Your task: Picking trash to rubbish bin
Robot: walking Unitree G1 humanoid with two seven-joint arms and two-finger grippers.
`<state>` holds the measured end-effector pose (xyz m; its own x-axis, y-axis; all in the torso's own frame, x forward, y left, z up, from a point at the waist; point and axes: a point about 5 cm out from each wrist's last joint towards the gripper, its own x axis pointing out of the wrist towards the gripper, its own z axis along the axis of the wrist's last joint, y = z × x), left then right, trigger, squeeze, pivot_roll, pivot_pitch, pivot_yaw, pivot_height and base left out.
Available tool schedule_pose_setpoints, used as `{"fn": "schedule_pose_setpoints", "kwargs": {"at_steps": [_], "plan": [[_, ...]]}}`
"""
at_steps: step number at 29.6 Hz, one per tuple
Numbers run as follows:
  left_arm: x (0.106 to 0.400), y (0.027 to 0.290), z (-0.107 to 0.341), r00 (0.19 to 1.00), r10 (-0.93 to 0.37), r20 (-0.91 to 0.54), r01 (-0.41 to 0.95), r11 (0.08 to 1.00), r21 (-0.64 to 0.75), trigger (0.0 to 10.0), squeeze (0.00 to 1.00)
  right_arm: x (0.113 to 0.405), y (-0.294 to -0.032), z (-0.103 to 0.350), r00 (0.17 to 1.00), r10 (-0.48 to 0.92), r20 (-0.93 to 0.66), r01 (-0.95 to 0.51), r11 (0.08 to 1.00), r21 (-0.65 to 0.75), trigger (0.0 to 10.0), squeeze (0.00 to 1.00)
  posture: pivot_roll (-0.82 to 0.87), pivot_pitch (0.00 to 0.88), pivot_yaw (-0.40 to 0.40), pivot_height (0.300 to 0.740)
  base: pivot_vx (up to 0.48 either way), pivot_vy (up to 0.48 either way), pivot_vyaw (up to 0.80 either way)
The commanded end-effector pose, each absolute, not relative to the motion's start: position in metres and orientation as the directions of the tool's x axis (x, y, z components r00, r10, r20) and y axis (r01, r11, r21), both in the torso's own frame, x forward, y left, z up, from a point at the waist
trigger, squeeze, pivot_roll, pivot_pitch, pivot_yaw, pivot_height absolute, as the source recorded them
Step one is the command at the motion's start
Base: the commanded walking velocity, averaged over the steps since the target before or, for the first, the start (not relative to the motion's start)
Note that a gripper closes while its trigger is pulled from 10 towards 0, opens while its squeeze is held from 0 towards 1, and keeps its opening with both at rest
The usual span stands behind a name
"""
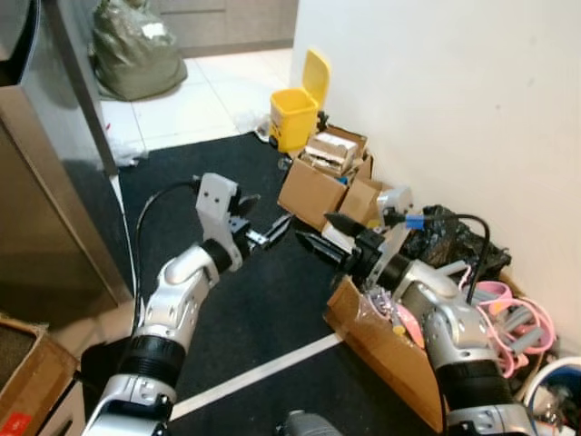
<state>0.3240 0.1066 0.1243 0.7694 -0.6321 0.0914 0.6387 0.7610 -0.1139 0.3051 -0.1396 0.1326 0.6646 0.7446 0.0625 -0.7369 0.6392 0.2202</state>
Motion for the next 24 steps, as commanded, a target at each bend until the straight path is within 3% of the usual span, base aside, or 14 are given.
{"fn": "schedule_pose_setpoints", "kwargs": {"at_steps": [1,24], "plan": [[0.3238,0.1056,0.1231,0.763,-0.64,0.085,0.646,0.756,-0.102,10.0,0.0,0.306,-0.1425,0.1318,0.672,0.739,0.055,-0.73,0.648,0.215,10.0,0.0,-0.08,0.0,-0.031,0.74,0.0,0.0,-0.78],[0.3258,0.1048,0.123,0.765,-0.638,0.091,0.644,0.756,-0.118,10.0,0.0,0.3065,-0.1427,0.1327,0.666,0.745,0.047,-0.735,0.644,0.21,10.0,0.0,-0.08,0.0,-0.031,0.74,0.0,0.0,-0.78]]}}
